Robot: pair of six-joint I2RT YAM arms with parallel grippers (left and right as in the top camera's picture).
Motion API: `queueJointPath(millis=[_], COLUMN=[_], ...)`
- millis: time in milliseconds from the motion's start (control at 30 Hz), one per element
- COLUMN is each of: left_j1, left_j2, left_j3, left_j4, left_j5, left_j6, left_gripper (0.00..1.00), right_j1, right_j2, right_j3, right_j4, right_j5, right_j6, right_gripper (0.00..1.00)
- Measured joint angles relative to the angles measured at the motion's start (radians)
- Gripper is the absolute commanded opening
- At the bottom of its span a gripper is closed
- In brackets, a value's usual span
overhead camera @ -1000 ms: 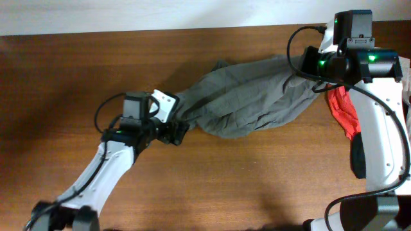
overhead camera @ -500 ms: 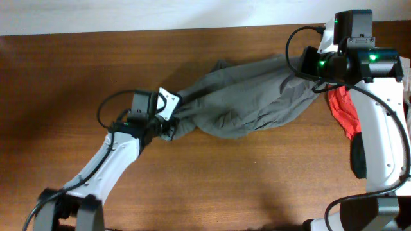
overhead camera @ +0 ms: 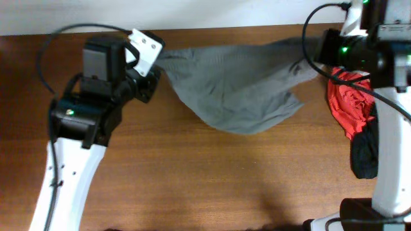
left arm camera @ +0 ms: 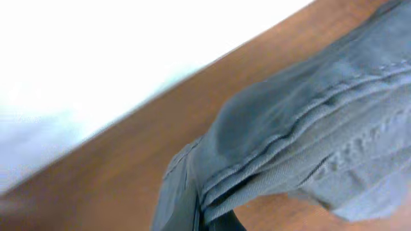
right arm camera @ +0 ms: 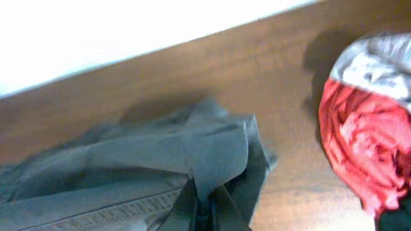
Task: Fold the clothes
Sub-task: 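Lift and stretch the trousers between both grippers, then lay them down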
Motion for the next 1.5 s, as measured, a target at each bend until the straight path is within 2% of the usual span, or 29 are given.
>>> queueJointPath(millis=[300,500,667,867,1067,1300,1500], left_j1=[-0.008,-0.009,-0.009,-0.010,-0.010,-0.008,-0.004], left_j2=[0.000,0.001,0.008,0.007,-0.014,-0.056,0.029], left_j3=[0.159,0.170,0.309,0.556,0.726,0.790,0.798], left_j4=[-0.067,0.025,0.016,-0.077,-0.161,-0.160,-0.188], left_j5=[-0.098,-0.209,-0.257,-0.238,-0.159,-0.068,-0.057], left_j6=[0.078,0.102,0.094,0.084,0.077,0.049,0.024], left_gripper=[0.00,0.00,0.00,0.00,0.00,0.00,0.00], right_j1=[0.003,0.004,0.004,0.007,0.007,0.007,0.006], right_j2=[-0.009,-0.010,-0.014,-0.063,-0.191,-0.253,-0.148], right_j3=[0.189,0.230,0.306,0.391,0.436,0.459,0.459], right_j4=[-0.027,-0.027,-0.028,-0.028,-0.026,-0.017,-0.041], right_j5=[-0.050,-0.120,-0.180,-0.218,-0.224,-0.223,-0.211], right_j6=[-0.052,-0.081,-0.107,-0.096,-0.082,-0.077,-0.077], right_gripper=[0.04,0.04,0.04,0.04,0.04,0.04,0.04])
